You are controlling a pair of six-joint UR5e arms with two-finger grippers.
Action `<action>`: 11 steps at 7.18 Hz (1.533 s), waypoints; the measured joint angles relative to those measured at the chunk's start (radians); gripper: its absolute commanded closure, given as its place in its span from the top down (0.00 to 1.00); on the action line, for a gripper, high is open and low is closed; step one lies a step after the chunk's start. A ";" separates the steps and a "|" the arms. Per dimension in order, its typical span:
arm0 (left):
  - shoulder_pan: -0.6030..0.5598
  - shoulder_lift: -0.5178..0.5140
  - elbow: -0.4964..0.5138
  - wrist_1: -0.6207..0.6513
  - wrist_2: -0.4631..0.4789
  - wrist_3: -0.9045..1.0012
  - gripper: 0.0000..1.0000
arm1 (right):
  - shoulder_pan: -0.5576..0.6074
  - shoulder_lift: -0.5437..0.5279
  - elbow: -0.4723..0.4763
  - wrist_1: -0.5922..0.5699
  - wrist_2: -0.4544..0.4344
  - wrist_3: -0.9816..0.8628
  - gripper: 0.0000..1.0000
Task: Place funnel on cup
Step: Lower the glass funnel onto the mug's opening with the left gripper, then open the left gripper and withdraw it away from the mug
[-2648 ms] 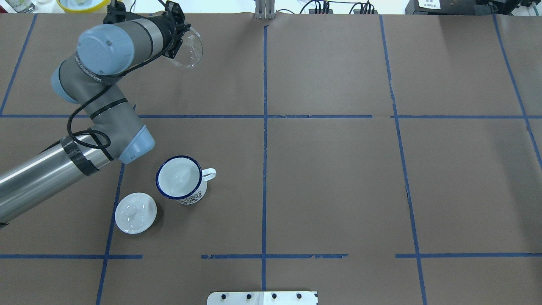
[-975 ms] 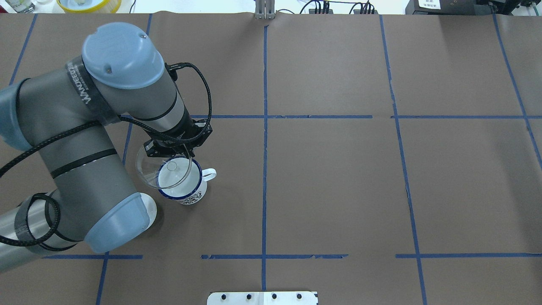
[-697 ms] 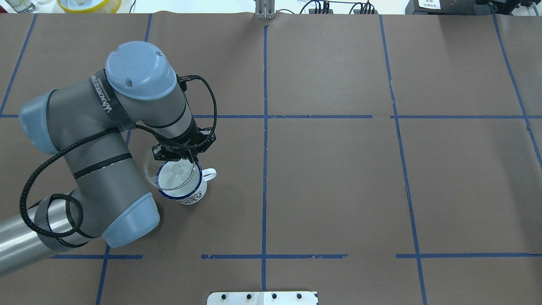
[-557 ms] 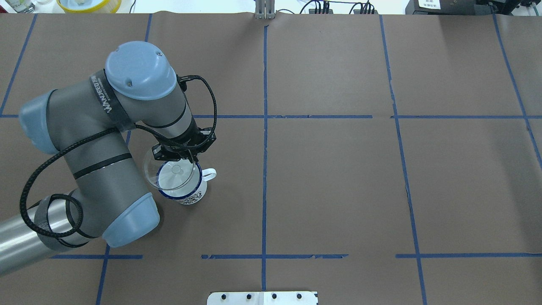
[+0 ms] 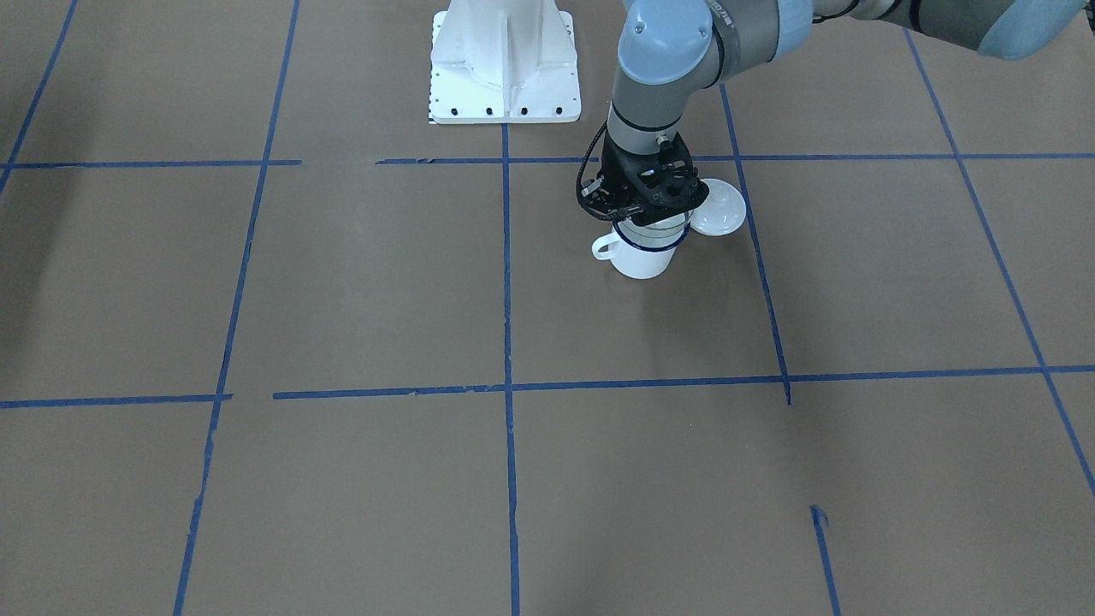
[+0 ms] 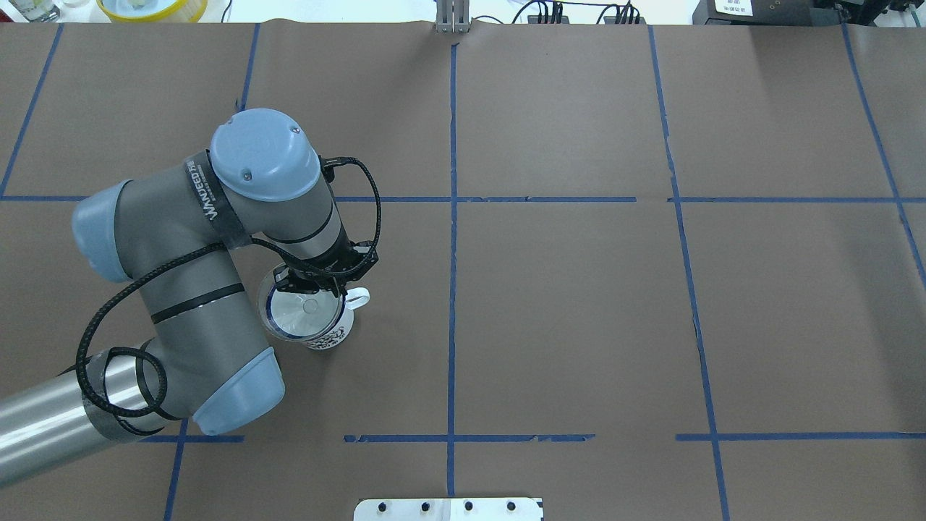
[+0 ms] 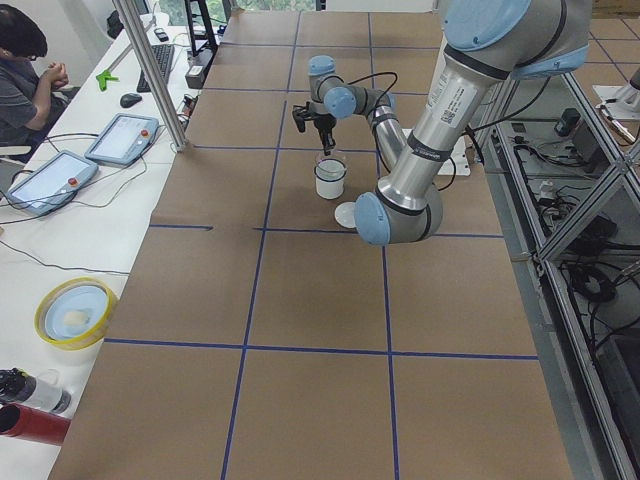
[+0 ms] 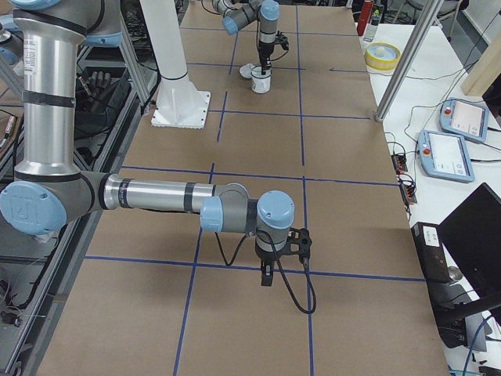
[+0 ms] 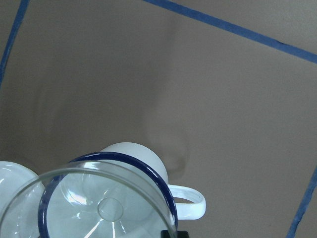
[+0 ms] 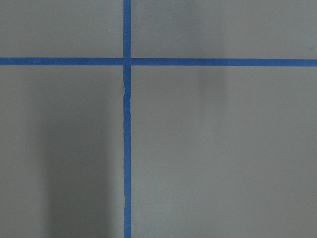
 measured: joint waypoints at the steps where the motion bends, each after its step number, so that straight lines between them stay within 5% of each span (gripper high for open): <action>1: 0.006 0.008 0.002 -0.011 0.001 0.000 0.14 | 0.000 0.000 0.000 0.000 0.000 0.000 1.00; 2: 0.009 0.012 0.003 -0.016 0.001 0.000 0.70 | 0.000 0.000 0.000 0.000 0.000 0.000 1.00; 3: 0.010 0.014 0.004 -0.017 0.001 0.000 1.00 | 0.000 0.000 0.000 0.000 0.000 0.000 1.00; 8: -0.008 0.024 -0.046 -0.016 0.006 0.018 1.00 | 0.000 0.000 0.000 0.000 0.000 0.000 1.00; 11: -0.224 0.176 -0.215 -0.038 -0.039 0.376 1.00 | 0.000 0.000 -0.001 0.000 0.000 0.000 1.00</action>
